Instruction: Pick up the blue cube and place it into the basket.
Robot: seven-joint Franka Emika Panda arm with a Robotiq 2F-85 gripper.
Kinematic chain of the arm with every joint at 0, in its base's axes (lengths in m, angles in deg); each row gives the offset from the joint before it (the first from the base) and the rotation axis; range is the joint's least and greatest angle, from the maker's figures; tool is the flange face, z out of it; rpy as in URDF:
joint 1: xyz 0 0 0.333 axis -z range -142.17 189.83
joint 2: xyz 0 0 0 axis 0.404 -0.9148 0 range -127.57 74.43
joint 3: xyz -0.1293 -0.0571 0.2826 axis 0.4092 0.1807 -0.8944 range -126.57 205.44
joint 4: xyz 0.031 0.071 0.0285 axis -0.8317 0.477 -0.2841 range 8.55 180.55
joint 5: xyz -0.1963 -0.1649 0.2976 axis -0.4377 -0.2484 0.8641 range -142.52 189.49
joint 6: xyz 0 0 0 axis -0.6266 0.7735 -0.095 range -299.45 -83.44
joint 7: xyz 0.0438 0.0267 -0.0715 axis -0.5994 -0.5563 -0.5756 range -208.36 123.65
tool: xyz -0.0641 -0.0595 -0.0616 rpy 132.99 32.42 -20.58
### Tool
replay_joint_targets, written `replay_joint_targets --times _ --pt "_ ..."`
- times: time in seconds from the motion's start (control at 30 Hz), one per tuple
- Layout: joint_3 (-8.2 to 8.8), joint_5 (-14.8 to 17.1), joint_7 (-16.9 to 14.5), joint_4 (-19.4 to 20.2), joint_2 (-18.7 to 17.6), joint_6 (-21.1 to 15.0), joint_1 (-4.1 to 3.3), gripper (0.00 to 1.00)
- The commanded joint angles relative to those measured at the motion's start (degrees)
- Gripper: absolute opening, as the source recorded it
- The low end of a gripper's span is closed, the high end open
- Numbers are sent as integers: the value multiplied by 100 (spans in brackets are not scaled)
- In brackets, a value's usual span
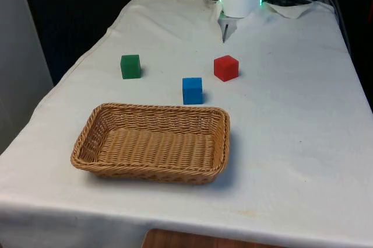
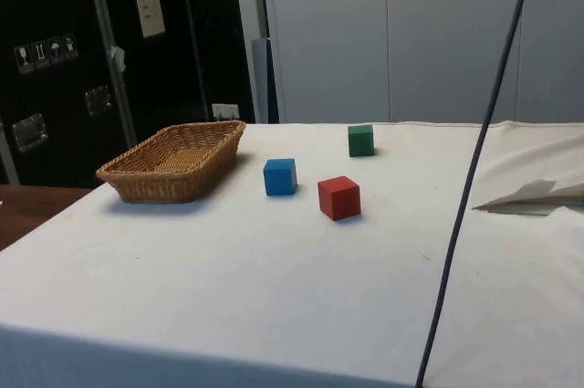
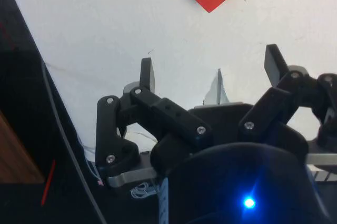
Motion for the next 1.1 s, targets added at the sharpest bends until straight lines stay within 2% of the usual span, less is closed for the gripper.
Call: replay_joint_targets --times 0.0,0.07,0.1,0.37,0.4,0.43,0.6,0.67,0.7,0.87,0.97,1.03,1.07 --pt "-6 -11 -74 69 52 -126 -6 100" --pt "0 0 -74 52 40 -52 0 100" --pt "-6 -11 -149 86 57 -183 -6 100" --pt "-6 -92 -476 258 52 -533 -11 100" --pt "0 -23 -470 229 34 -453 0 100" --pt "-6 -120 -493 269 52 -556 -11 100" --pt "-17 -327 -567 298 52 -607 -11 100" --pt "-23 -413 -573 304 63 -596 -6 100" --pt "-17 -350 -579 269 34 -550 0 100" --pt "-23 -636 -539 355 109 -596 -6 100" --pt "-17 -796 -407 372 86 -613 0 100" --pt "-23 -762 -413 350 74 -556 0 100" --pt "-17 -831 -321 390 69 -647 0 100"
